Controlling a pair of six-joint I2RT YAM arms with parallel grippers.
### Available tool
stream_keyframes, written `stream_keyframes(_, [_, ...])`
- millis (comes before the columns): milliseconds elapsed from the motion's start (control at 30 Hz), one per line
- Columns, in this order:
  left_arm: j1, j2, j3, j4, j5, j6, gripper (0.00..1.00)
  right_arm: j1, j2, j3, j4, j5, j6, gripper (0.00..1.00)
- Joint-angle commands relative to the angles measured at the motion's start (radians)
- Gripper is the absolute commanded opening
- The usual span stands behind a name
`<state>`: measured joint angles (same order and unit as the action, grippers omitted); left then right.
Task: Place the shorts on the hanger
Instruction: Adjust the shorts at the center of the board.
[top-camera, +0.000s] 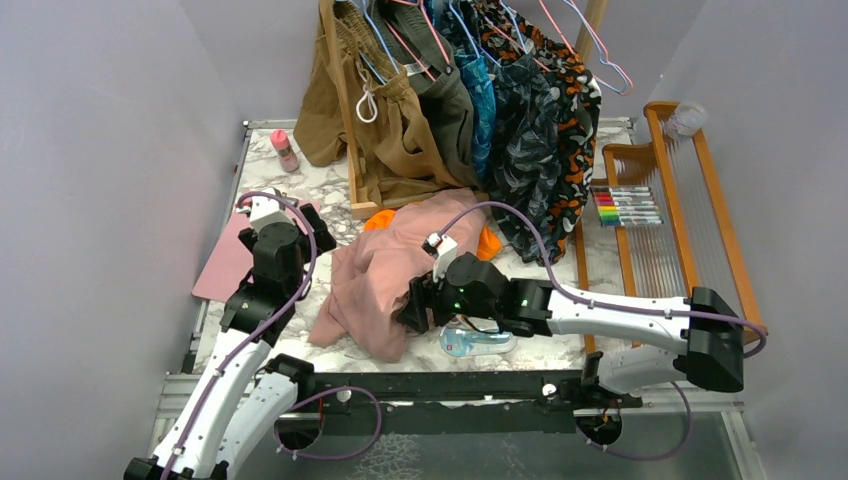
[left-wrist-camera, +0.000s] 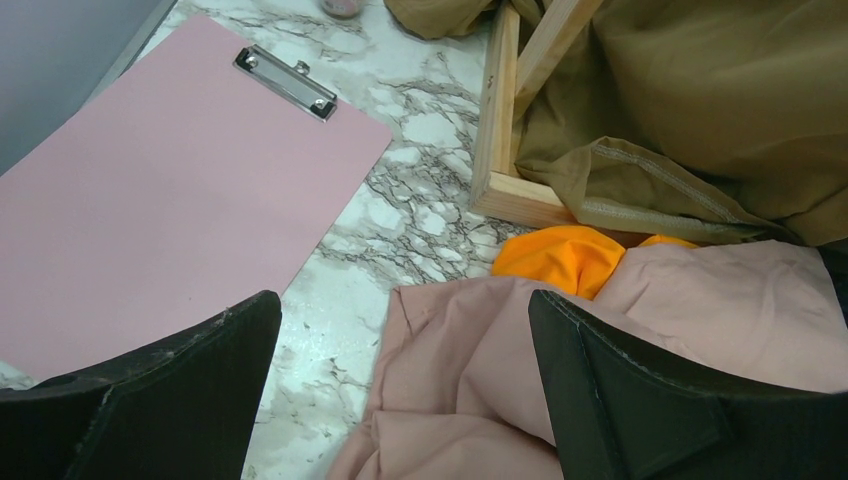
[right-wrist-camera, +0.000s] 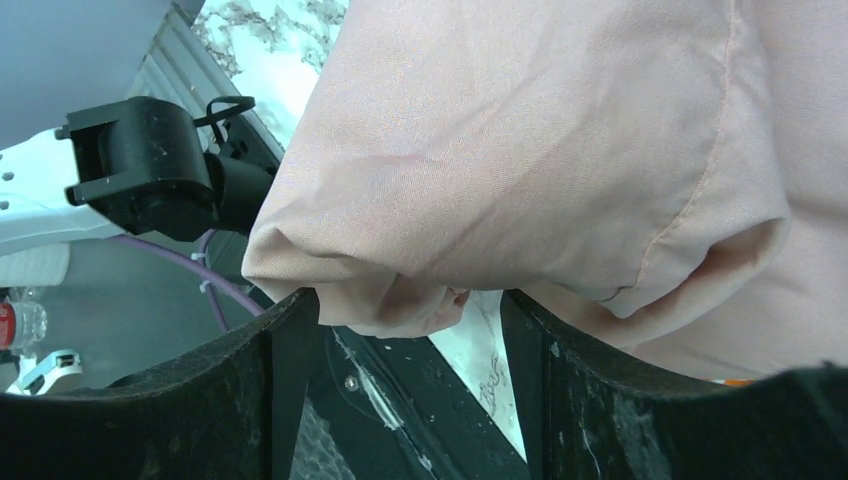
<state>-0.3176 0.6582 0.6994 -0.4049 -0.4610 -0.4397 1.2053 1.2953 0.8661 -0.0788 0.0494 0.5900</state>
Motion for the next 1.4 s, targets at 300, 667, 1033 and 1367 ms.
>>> stream_keyframes(300, [0.0,-0.009,-0.012,0.029,0.029,0.013,0.97,0.053,0.072,0.0,0.227,-0.202,-0.011,0.77])
stream_keyframes(667, [0.0,0.0,-0.014,0.033,0.048,0.019,0.97,0.051,0.132,0.135,0.021,0.176,-0.088,0.28])
stream_keyframes(1033, [0.0,-0.017,-0.004,0.015,0.001,0.015,0.97,-0.229,0.03,0.325,-0.151,0.301,-0.088,0.01])
stream_keyframes(1367, [0.001,-0.018,-0.009,0.017,0.016,0.009,0.97,-0.449,-0.098,0.118,-0.243,0.233,-0.002,0.29])
